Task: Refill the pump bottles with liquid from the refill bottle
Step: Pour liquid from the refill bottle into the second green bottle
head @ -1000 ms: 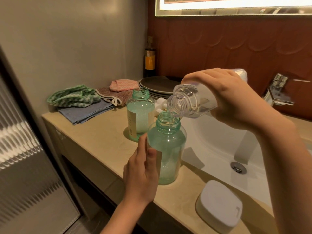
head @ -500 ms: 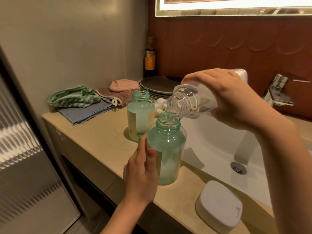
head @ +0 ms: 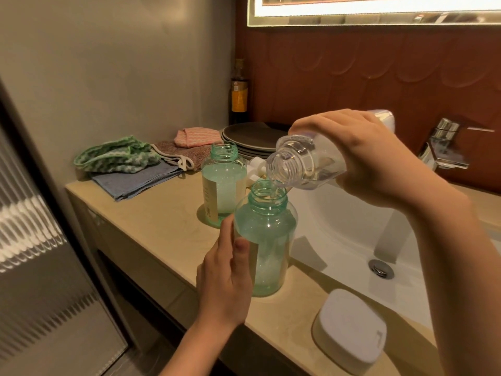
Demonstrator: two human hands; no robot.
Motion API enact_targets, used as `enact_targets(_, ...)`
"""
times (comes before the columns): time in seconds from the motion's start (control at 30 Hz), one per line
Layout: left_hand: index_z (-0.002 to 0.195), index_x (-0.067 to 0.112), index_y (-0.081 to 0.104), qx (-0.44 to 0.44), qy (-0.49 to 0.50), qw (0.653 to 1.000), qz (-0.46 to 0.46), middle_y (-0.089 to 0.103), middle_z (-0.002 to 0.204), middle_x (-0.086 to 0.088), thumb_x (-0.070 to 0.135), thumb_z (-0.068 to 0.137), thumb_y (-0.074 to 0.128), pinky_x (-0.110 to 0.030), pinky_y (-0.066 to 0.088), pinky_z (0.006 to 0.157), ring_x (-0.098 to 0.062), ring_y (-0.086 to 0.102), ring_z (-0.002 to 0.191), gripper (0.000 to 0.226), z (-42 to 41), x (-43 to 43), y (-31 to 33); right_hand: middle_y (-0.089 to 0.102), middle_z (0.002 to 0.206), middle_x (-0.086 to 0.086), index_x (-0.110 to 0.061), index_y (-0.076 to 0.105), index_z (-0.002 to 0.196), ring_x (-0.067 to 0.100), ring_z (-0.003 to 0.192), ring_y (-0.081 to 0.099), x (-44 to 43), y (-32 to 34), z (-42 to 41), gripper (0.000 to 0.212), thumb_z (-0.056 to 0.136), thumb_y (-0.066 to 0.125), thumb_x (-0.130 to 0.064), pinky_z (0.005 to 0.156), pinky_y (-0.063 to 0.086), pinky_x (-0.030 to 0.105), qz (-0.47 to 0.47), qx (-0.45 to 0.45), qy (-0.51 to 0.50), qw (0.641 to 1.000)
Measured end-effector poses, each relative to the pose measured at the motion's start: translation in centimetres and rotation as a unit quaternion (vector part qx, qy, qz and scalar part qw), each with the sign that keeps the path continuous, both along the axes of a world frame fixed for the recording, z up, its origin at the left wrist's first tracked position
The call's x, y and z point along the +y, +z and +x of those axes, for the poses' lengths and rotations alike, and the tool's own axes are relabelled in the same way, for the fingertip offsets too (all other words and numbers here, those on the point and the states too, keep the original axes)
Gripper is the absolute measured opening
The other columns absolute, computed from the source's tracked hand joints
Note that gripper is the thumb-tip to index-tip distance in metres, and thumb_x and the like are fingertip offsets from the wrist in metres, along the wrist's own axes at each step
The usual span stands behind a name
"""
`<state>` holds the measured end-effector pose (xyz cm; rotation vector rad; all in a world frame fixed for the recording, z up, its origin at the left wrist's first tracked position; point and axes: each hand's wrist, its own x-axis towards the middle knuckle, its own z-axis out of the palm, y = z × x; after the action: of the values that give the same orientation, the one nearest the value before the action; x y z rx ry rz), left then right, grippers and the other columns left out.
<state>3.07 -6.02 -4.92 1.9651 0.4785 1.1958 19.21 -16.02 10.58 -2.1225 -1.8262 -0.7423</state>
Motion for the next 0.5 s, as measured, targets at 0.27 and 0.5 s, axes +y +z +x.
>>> enact_targets(0.27,0.103,0.085,0.014,0.010,-0.003,1.000,0.007,0.059,0.084,0.029,0.088,0.071,0.005,-0.021,0.039,0.073,0.016,0.052,0.084,0.034,-0.14,-0.05,0.22,0.056,0.127,-0.003,-0.031,0.044,0.129,0.023,0.117,0.049,0.01,0.00,-0.04,0.081,0.065,0.077,0.007,0.100,0.034,0.041,0.001,-0.005,-0.003,1.000)
enact_targets(0.5,0.112,0.075,0.023,0.010,-0.014,1.000,0.004,0.056,0.094,0.038,0.087,0.071,0.003,-0.020,0.040,0.076,0.010,0.054,0.092,0.047,0.00,-0.05,0.16,0.056,0.127,-0.004,-0.032,0.044,0.128,0.023,0.116,0.049,0.02,-0.05,0.00,0.082,0.065,0.076,0.009,0.099,0.033,0.038,0.006,-0.012,-0.003,1.000)
